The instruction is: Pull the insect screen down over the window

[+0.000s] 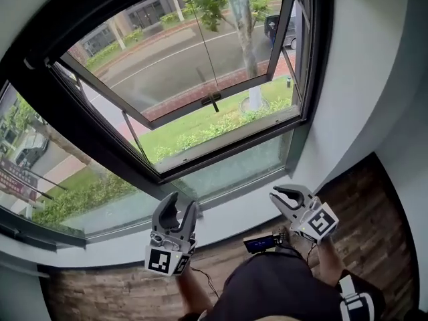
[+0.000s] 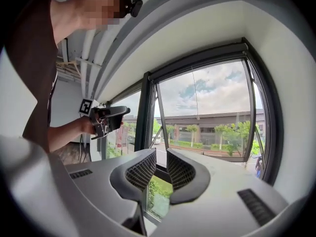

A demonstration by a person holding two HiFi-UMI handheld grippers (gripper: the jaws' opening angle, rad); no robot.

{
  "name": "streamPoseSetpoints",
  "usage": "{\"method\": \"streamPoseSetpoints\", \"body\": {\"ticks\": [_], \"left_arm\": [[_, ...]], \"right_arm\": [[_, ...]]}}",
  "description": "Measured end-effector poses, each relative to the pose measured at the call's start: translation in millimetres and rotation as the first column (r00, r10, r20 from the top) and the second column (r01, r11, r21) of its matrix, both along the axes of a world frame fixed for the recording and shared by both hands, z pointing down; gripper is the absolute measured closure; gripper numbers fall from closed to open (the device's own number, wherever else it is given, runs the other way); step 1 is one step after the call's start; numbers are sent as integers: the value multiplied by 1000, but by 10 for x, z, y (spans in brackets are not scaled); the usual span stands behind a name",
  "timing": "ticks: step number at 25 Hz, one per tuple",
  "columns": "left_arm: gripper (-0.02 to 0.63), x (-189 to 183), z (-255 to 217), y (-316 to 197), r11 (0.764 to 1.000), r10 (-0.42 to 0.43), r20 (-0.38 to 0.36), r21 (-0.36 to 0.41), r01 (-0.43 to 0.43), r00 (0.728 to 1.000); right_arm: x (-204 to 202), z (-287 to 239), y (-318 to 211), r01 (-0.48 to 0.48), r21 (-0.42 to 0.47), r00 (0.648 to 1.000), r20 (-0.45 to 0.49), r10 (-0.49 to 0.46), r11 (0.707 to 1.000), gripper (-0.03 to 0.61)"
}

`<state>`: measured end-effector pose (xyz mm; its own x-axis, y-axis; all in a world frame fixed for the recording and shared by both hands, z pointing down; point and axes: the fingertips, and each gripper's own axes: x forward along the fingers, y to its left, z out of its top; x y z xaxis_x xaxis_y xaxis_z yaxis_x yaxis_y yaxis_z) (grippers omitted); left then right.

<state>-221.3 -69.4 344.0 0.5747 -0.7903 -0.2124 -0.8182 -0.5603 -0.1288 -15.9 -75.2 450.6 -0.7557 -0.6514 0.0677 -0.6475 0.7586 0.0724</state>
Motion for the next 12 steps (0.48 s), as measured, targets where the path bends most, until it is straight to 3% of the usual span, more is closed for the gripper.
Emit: {"method": "streamPoseSetpoints", "body": {"ticks": [5, 12], "left_arm": [[411, 402, -294, -497, 988, -145, 88, 63, 140, 986], [411, 791, -526, -951, 950, -305, 199, 128, 284, 932]], "right_arm": [[538, -119, -549, 58, 61, 995, -90, -52, 996, 517], [968, -349, -1188, 154, 128, 987, -73, -146, 980, 518]]}}
